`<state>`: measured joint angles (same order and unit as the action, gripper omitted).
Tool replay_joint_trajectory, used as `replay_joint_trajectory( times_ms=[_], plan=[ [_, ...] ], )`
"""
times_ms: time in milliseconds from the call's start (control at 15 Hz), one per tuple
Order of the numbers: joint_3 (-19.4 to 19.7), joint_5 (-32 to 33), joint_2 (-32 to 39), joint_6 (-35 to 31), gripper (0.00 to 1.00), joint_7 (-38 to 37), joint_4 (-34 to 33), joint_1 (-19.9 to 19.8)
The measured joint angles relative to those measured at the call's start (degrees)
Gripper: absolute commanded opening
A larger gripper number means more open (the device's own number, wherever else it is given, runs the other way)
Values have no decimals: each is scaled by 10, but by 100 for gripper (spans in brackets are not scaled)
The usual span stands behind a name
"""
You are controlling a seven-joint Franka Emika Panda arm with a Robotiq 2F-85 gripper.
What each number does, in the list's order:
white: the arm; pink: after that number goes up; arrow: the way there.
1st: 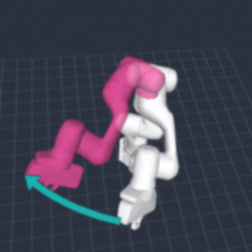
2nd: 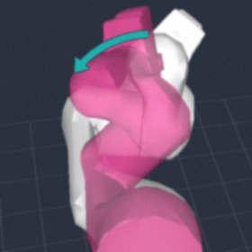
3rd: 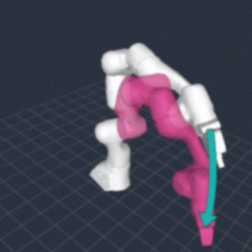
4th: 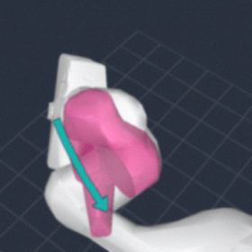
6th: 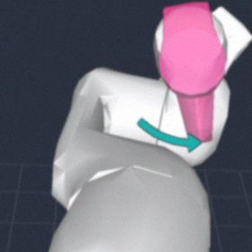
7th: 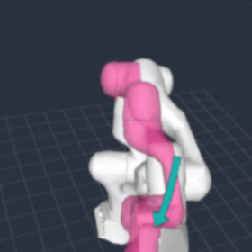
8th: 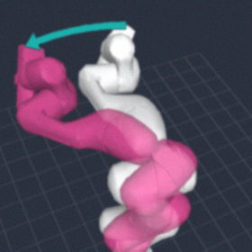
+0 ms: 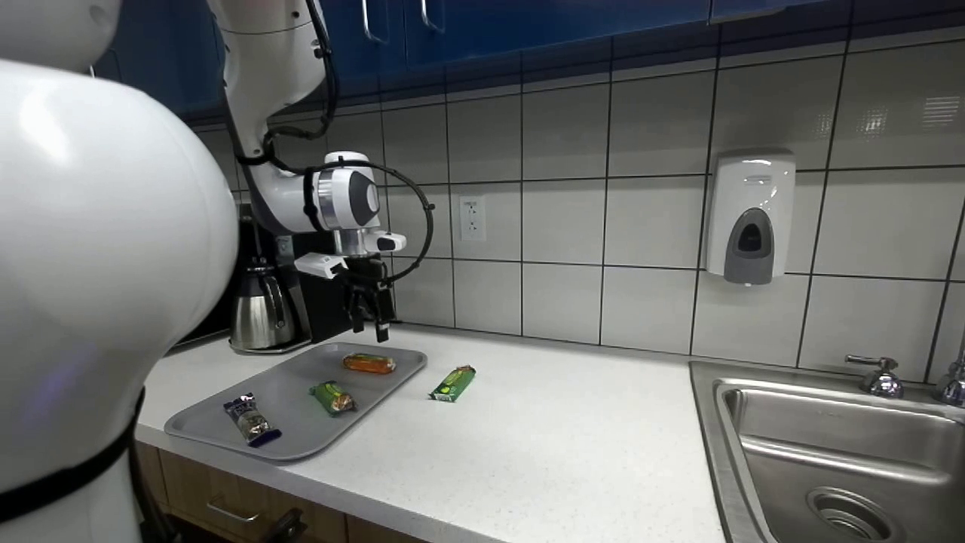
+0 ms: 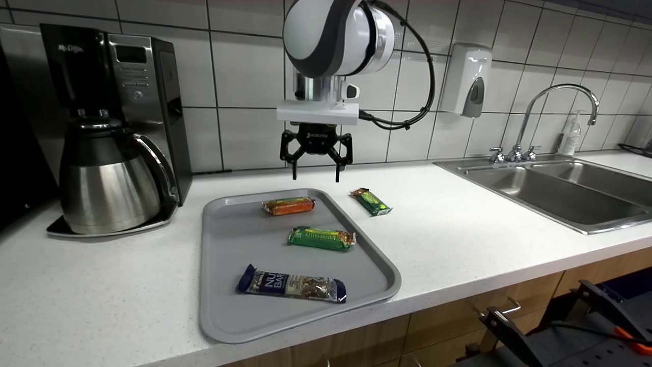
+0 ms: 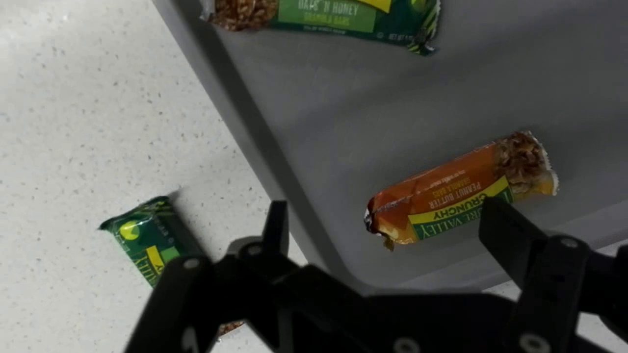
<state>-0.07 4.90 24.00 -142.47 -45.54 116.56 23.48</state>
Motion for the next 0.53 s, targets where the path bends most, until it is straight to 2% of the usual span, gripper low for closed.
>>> replay_joint_trajectory(
  times_ms=[533],
  plan=[
    [-7, -13, 1, 0, 100, -10, 0, -2]
  ],
)
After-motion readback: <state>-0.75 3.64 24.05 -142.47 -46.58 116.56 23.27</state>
